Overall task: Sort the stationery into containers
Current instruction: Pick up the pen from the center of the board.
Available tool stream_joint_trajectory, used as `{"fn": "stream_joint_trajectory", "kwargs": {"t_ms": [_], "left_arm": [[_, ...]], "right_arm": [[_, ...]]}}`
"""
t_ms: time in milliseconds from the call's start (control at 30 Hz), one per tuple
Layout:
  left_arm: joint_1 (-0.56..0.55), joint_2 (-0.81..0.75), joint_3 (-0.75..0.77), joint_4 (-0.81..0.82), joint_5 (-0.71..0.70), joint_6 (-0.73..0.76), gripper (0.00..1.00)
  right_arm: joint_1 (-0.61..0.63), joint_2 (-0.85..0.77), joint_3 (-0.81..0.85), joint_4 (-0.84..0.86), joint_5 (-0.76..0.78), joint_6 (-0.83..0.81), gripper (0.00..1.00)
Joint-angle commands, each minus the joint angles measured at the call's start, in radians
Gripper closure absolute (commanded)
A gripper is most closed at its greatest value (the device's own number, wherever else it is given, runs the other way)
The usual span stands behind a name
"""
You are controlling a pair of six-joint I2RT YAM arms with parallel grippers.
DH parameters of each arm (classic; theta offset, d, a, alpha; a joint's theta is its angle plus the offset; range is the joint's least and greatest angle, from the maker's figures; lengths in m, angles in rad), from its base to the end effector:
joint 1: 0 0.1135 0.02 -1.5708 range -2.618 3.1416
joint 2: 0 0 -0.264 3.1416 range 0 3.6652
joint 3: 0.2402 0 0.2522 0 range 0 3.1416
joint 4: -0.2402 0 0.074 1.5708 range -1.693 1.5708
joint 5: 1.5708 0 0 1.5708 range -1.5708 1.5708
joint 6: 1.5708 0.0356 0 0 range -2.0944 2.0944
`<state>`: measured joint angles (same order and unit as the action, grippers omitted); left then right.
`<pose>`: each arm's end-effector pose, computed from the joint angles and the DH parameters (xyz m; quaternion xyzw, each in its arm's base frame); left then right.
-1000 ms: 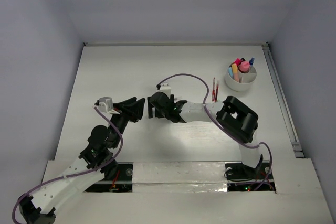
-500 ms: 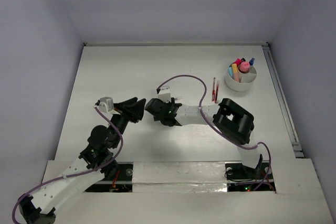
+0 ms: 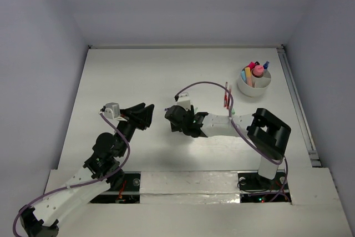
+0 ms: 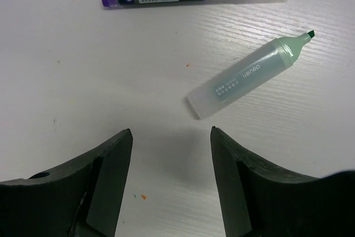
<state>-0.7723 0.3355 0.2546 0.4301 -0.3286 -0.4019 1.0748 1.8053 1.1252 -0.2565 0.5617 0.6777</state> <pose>0.0946 -0.0761 0.2773 -0.0275 0.5808 -0.3696 0.7248 0.1934 0.3175 0.1790 -0.0953 0.9120 0.0616 0.3941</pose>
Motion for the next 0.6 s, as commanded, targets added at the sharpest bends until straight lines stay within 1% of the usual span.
{"fn": "stream_joint_trajectory", "kwargs": {"t_ms": [0,133,167,300,567], "left_arm": [[-0.002,0.003,0.003,0.067,0.003,0.008,0.54],[-0.002,0.025,0.006,0.075,0.023,0.008,0.54],[-0.002,0.033,0.006,0.076,0.026,0.006,0.54],[-0.002,0.056,0.008,0.091,0.048,0.003,0.54],[-0.002,0.088,0.008,0.104,0.063,0.000,0.54]], "right_arm": [[-0.013,-0.035,-0.007,0.036,-0.011,0.009,0.36],[-0.085,-0.063,-0.036,0.023,-0.063,0.063,0.32],[-0.094,-0.069,-0.053,0.025,-0.063,0.068,0.29],[-0.131,-0.081,-0.071,0.025,-0.071,0.065,0.24],[-0.156,0.031,0.002,0.036,-0.072,0.023,0.20]]}}
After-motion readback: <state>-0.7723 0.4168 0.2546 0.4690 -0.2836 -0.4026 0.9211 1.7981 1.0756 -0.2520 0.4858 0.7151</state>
